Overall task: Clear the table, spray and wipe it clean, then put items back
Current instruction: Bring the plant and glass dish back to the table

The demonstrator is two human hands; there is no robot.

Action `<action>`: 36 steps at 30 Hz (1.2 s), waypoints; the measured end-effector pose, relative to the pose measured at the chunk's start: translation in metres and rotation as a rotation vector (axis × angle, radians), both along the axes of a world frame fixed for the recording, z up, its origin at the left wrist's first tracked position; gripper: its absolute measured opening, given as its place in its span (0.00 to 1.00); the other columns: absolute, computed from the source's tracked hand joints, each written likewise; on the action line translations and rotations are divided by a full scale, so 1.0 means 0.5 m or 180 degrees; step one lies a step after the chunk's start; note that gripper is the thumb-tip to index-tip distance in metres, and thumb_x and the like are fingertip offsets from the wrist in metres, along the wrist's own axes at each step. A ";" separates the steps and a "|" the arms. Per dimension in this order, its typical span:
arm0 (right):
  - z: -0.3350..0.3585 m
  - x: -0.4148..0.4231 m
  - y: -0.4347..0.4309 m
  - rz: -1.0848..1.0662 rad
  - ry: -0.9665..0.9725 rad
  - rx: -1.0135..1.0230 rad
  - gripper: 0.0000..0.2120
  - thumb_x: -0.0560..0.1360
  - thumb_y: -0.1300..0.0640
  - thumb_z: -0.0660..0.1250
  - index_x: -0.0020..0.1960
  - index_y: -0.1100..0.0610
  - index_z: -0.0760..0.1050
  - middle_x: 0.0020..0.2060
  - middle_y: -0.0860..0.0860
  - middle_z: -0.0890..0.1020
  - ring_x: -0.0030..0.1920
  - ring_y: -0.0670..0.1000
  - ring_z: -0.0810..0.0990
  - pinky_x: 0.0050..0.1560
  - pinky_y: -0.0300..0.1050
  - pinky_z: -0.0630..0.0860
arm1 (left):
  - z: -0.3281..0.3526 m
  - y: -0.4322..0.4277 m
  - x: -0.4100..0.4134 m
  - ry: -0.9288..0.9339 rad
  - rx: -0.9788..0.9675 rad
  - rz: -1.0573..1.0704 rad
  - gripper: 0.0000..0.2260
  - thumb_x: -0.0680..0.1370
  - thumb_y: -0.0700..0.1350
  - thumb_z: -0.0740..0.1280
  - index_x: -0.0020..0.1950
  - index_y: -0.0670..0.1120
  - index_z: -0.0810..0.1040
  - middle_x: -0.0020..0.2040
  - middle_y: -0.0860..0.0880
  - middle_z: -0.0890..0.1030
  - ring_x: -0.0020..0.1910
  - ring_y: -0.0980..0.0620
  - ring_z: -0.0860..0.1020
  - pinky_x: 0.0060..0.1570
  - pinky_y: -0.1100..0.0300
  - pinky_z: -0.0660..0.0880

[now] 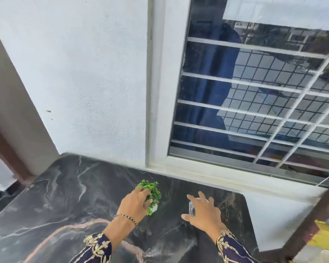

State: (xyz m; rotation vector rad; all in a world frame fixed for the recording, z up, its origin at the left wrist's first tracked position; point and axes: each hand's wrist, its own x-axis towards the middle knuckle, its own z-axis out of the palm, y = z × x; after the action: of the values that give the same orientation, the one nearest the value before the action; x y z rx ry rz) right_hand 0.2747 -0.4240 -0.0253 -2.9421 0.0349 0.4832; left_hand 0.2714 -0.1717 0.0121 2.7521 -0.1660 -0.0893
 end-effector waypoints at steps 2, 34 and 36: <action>0.002 0.002 0.038 0.0166 -0.0134 -0.0154 0.38 0.73 0.29 0.63 0.78 0.38 0.57 0.81 0.50 0.56 0.78 0.63 0.58 0.69 0.58 0.70 | 0.000 0.038 0.005 -0.0003 -0.0017 0.0026 0.11 0.80 0.50 0.61 0.62 0.51 0.75 0.61 0.53 0.75 0.54 0.47 0.80 0.53 0.53 0.77; -0.030 -0.070 0.461 -0.0280 -0.0116 0.1012 0.24 0.81 0.43 0.63 0.74 0.48 0.66 0.74 0.46 0.70 0.69 0.49 0.73 0.66 0.51 0.75 | -0.040 0.518 0.137 -0.0335 0.0119 0.0174 0.09 0.80 0.41 0.62 0.58 0.43 0.78 0.61 0.45 0.75 0.52 0.45 0.79 0.50 0.57 0.74; -0.031 -0.089 0.451 -0.0359 -0.0096 0.0998 0.24 0.80 0.43 0.63 0.74 0.48 0.66 0.73 0.46 0.70 0.69 0.49 0.74 0.67 0.52 0.75 | -0.044 0.521 0.126 -0.0306 0.0067 0.0274 0.10 0.78 0.41 0.63 0.59 0.46 0.79 0.67 0.47 0.71 0.54 0.45 0.79 0.50 0.52 0.77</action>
State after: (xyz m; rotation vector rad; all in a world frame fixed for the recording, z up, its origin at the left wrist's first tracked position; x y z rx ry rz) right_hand 0.2304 -0.1985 -0.0407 -2.6230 0.1102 0.3877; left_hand 0.3345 0.0886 -0.0096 2.7815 -0.0724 0.0649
